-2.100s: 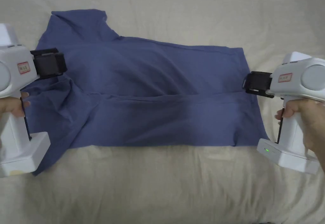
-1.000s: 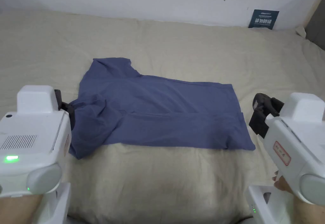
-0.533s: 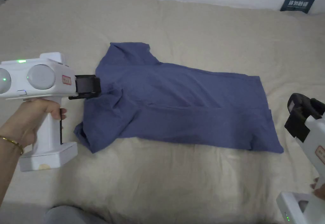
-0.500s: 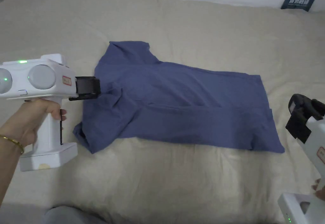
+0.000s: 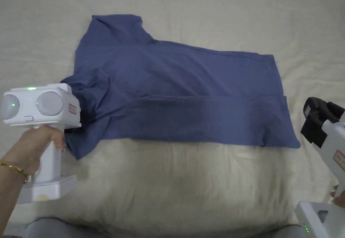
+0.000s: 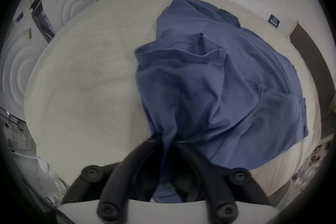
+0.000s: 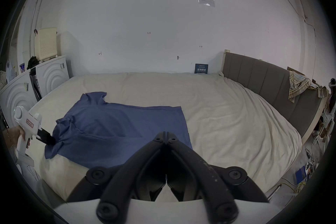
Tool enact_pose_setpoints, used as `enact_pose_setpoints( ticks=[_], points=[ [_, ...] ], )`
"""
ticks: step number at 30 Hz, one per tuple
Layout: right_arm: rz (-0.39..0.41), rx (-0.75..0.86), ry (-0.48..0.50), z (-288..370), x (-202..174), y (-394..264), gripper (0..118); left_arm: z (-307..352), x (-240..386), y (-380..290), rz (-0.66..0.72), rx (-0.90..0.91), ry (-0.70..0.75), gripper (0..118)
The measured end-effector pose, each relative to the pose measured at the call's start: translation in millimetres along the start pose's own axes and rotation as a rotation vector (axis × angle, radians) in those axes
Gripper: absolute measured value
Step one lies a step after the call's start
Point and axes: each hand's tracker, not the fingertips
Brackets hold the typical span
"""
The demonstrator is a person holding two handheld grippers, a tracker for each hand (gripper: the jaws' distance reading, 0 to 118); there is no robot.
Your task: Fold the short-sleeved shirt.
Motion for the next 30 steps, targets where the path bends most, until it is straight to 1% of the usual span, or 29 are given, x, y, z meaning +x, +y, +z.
enact_pose_setpoints(
  ticks=[1,3,5,6,9,10,11,12,13,14,15,16,17,18,19,21,23,24,25,26,27,28,29,30],
  points=[
    [0.002,-0.008,0.004,-1.8,-0.2,-1.2,1,0.7,3.5,0.0,-0.017,-0.007,0.028,7],
    [0.005,-0.026,0.009,-6.4,-0.1,-2.0,1,0.6,2.8,0.6,-0.061,-0.001,0.035,6],
    [0.003,-0.045,0.014,-12.5,2.9,-1.9,2,8.6,-0.6,2.1,-0.048,0.006,0.022,6],
    [0.006,-0.063,0.014,-17.8,4.4,-0.7,2,15.0,-2.7,3.5,-0.02,0.023,0.0,6],
    [0.03,-0.194,0.015,-44.6,13.0,4.7,3,37.2,-4.1,5.5,-0.026,0.087,-0.023,6],
    [0.04,-0.262,0.006,-57.9,16.6,7.0,10,44.1,-4.7,5.7,-0.035,0.105,-0.029,6],
    [0.032,-0.328,0.008,-71.2,20.4,7.9,25,49.4,-5.0,6.2,-0.035,0.117,-0.037,6],
    [0.031,-0.406,0.018,-85.2,25.0,8.1,49,54.1,-5.5,6.8,-0.027,0.131,-0.044,6],
    [0.024,-0.451,0.029,-99.3,28.8,4.1,81,57.9,-6.4,7.7,-0.019,0.137,-0.057,6],
    [0.02,-0.509,0.021,-110.9,30.9,0.1,97,60.5,-6.6,7.0,-0.013,0.14,-0.064,6],
    [0.02,-0.565,0.0,-122.0,32.2,-4.4,104,63.0,-6.6,7.0,-0.005,0.145,-0.067,6],
    [0.033,-0.6,-0.017,-130.9,32.7,-9.1,105,64.5,-6.7,6.9,-0.004,0.148,-0.071,6],
    [0.053,-0.633,-0.045,-140.9,33.0,-14.7,105,65.6,-6.5,6.8,-0.005,0.148,-0.075,6],
    [0.052,-0.652,-0.082,-150.0,33.7,-20.4,105,65.9,-5.3,5.7,-0.007,0.149,-0.075,6],
    [0.041,-0.67,-0.113,-158.3,35.1,-25.3,105,65.5,-4.9,5.1,-0.008,0.149,-0.073,6],
    [0.002,-0.683,-0.145,-169.9,38.6,-34.2,105,63.2,-5.0,3.4,-0.013,0.141,-0.068,6],
    [-0.018,-0.686,-0.158,-179.2,41.1,-41.7,103,58.1,-5.8,1.7,-0.006,0.127,-0.061,6],
    [-0.03,-0.702,-0.166,-180.2,42.3,-44.4,94,55.9,-6.3,1.2,0.0,0.12,-0.059,6],
    [-0.042,-0.723,-0.153,-181.7,43.4,-46.9,76,54.0,-6.5,0.7,0.005,0.114,-0.057,6],
    [-0.072,-0.735,-0.105,-181.2,45.3,-49.3,63,51.8,-6.0,0.2,0.007,0.109,-0.054,6],
    [-0.142,-0.72,-0.027,-178.5,47.4,-49.5,57,49.8,-5.9,0.4,0.006,0.103,-0.051,6],
    [-0.133,-0.718,-0.092,-174.1,47.6,-45.5,31,48.1,-6.3,0.5,0.006,0.1,-0.05,6],
    [-0.095,-0.718,-0.085,-171.6,47.6,-40.5,14,46.8,-7.0,1.1,0.007,0.097,-0.048,6],
    [-0.058,-0.712,-0.047,-169.5,50.7,-36.5,13,45.9,-8.3,3.1,0.011,0.089,-0.045,6]
  ],
)
